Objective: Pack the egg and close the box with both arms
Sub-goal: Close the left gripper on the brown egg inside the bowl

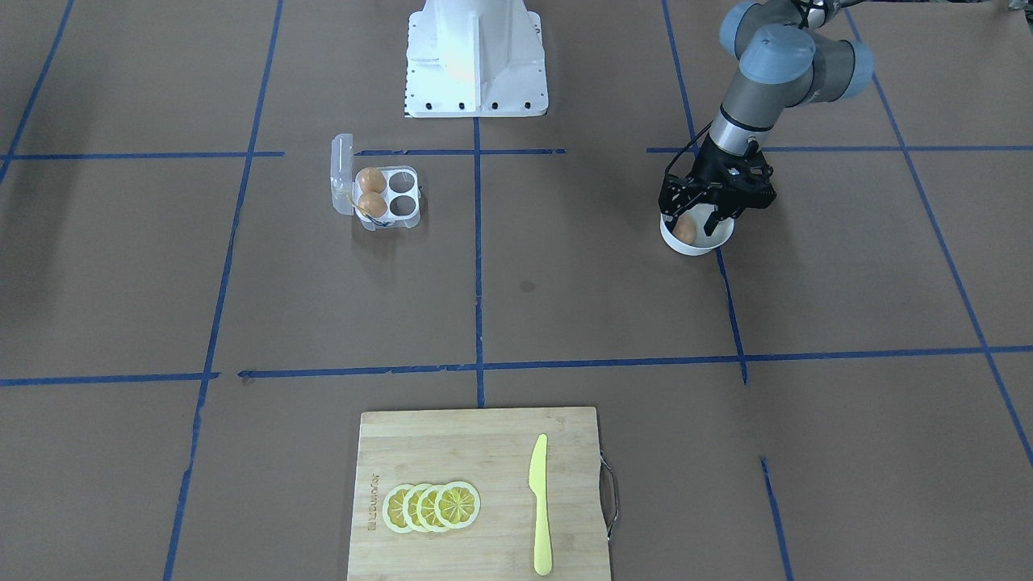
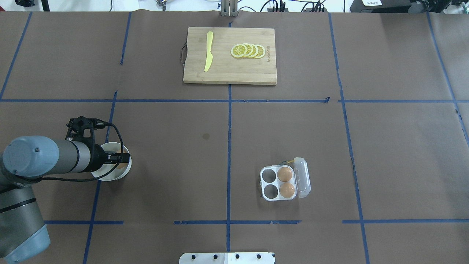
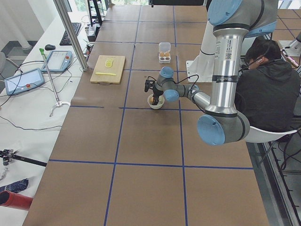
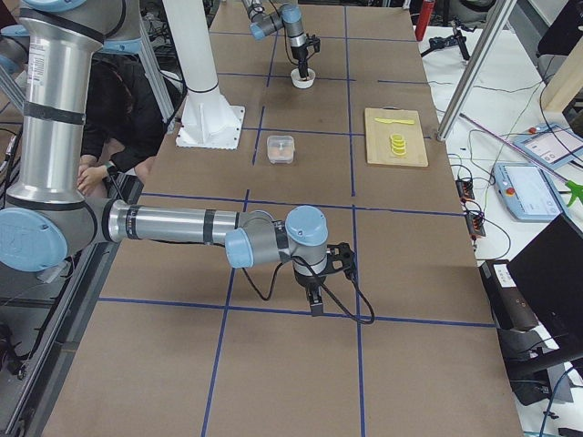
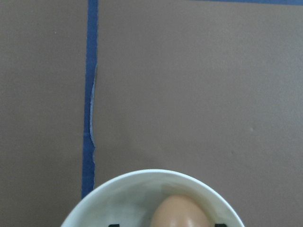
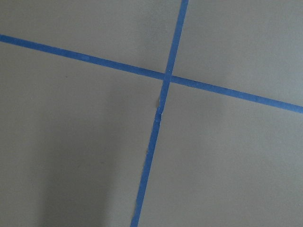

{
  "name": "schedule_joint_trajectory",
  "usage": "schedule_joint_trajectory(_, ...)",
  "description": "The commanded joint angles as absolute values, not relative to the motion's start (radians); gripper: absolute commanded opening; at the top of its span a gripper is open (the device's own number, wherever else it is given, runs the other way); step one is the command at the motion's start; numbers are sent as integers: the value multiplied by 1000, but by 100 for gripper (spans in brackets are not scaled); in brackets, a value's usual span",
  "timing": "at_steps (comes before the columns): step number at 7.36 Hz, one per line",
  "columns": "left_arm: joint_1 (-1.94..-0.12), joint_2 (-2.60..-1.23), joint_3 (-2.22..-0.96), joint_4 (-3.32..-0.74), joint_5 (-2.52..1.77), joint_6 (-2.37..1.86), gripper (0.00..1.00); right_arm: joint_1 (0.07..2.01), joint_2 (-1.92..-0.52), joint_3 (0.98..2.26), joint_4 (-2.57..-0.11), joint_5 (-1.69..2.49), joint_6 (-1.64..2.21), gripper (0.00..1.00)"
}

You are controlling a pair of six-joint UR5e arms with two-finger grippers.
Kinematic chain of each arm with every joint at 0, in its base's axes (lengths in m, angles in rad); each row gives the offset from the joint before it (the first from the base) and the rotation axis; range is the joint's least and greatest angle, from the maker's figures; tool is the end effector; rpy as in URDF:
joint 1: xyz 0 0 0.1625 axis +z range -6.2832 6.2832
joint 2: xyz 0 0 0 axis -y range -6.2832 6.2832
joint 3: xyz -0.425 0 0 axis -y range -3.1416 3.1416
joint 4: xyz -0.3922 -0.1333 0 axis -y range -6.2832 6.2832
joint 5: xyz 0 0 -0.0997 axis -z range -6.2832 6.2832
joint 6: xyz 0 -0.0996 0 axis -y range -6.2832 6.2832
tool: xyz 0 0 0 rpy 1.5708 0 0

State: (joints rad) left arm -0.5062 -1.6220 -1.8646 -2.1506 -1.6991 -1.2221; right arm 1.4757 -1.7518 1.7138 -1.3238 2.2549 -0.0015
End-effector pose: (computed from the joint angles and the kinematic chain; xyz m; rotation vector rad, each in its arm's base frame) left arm 0.4049 -0.3623 0.4342 0.2746 0.8899 -0.0866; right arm 0.0293 -0.4337 0.6503 0.1688 -0.6909 -0.1640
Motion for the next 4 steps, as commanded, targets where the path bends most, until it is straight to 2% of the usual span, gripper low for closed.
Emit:
schedule_joint_trajectory(1,-506,-1623,-1864,-2151,-1695,-1223,60,1476,-1752,1713,-1324,2255,-2,100)
schedule_joint_trajectory(2,-506,-1623,-1865,-2151,-1695,-1223,42,1476,-1752,1713,-1324,2255,-2,100)
schedule_joint_trajectory(4,-509,-1621,-1882,-2152,-1695,-1218,0,1476,-1752,1713,-1324,2255,-2,100)
